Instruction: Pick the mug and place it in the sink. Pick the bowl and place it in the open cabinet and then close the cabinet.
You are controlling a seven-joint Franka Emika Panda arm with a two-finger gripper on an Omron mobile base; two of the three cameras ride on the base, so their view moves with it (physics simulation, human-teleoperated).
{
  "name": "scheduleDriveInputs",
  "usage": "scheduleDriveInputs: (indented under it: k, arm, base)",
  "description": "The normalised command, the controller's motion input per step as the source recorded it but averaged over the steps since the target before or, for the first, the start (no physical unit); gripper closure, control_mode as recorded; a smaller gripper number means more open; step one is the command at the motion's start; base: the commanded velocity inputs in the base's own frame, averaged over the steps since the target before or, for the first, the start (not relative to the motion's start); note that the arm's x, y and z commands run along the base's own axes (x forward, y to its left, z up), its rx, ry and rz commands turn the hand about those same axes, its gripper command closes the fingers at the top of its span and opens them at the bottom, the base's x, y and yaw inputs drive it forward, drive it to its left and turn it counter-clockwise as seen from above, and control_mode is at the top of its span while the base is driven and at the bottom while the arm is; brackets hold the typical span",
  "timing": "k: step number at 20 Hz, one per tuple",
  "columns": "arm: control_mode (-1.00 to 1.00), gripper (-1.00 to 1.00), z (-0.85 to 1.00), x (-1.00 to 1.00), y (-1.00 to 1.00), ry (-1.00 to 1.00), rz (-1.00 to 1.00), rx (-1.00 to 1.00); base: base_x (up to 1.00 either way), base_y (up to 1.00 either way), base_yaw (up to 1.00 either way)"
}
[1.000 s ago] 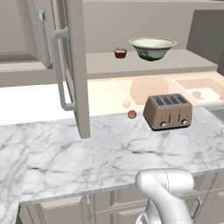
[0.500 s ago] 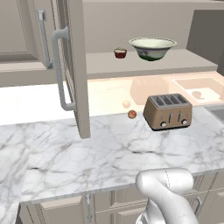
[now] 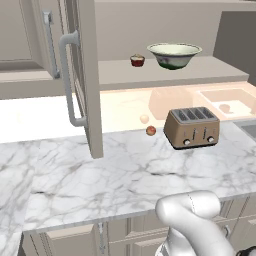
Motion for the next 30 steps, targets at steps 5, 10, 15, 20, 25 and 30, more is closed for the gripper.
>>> scheduleDriveInputs:
  k: [5, 10, 15, 20, 25, 30]
  arm:
    - [-1.0, -1.0, 0.0, -0.02, -0.73, -0.2, 0.02, 0.11]
    - [-1.0, -1.0, 0.0, -0.32, -0.73, -0.29, 0.0, 0.12]
    - [-1.0, -1.0, -0.04, -0.02, -0.57, -0.21, 0.0, 0.09]
    - [-1.0, -1.0, -0.07, 0.26, -0.17, -0.18, 0.0, 0.02]
    - [-1.0, -1.0, -0.07, 0.27, -0.1, -0.17, 0.0, 0.01]
    - [-1.0, -1.0, 0.0, 0.15, 0.0, -0.15, 0.0, 0.0]
  base:
    - [0.0, 0.0, 0.0]
    - [0.0, 0.0, 0.0]
    - [0.0, 0.0, 0.0]
    - [0.0, 0.0, 0.0]
    - [0.0, 0.0, 0.0]
    - [0.0, 0.0, 0.0]
